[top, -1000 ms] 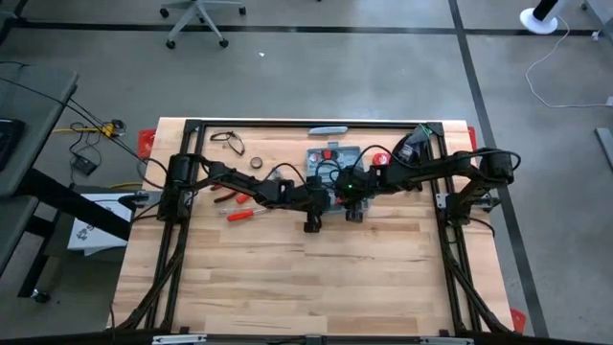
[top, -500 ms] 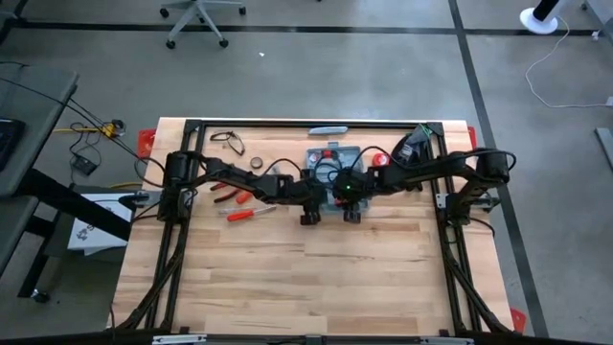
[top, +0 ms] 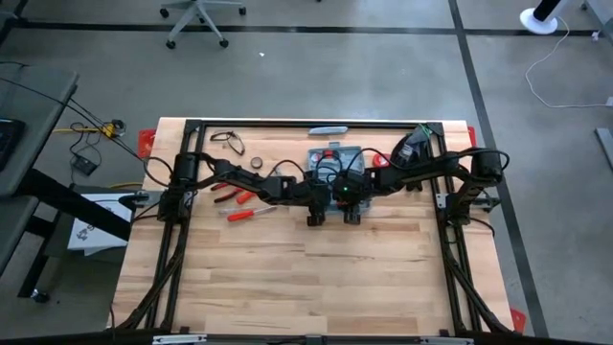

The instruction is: Prefit tool cases

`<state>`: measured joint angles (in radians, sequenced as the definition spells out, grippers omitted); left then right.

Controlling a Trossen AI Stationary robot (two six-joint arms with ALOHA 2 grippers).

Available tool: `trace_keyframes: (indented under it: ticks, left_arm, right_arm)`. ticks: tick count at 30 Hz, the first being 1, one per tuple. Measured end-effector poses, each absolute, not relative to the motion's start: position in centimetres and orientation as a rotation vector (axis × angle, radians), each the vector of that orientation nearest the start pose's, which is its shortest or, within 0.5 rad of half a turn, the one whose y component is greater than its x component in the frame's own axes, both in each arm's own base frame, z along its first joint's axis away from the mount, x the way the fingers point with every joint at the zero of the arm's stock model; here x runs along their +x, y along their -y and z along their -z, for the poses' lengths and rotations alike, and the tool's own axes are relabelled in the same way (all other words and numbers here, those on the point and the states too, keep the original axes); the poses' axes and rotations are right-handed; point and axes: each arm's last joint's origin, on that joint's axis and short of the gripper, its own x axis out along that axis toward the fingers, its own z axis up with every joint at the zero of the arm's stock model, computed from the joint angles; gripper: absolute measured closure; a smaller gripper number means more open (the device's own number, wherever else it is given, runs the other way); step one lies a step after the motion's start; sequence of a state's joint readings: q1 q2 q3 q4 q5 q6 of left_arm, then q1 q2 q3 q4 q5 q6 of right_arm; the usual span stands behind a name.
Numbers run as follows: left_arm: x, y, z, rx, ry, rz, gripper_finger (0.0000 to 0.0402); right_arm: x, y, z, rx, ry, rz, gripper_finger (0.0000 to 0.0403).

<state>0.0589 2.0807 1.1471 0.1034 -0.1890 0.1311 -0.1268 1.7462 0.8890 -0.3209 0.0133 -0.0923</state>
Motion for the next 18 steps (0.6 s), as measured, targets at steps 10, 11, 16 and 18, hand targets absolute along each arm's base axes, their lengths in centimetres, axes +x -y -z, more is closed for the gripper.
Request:
trace_keyframes:
  ticks: [10,11,16,18]
  left_arm:
    - [40.9,-3.0,-10.0,0.151,-0.812,-0.195,0.0280]
    - [40.9,-3.0,-10.0,0.151,-0.812,-0.194,0.0280]
    - [40.8,-3.0,-9.9,0.151,-0.818,-0.195,0.0280]
    - [40.8,-3.0,-9.9,0.151,-0.819,-0.195,0.0280]
  right_arm:
    - [30.4,4.0,-12.7,-0.044,-1.205,0.296,0.0336]
    - [30.4,3.9,-12.7,-0.049,-1.203,0.300,0.0352]
    - [30.7,3.2,-12.5,-0.101,-1.178,0.344,0.0397]
    - [30.8,2.8,-12.5,-0.135,-1.166,0.398,0.0396]
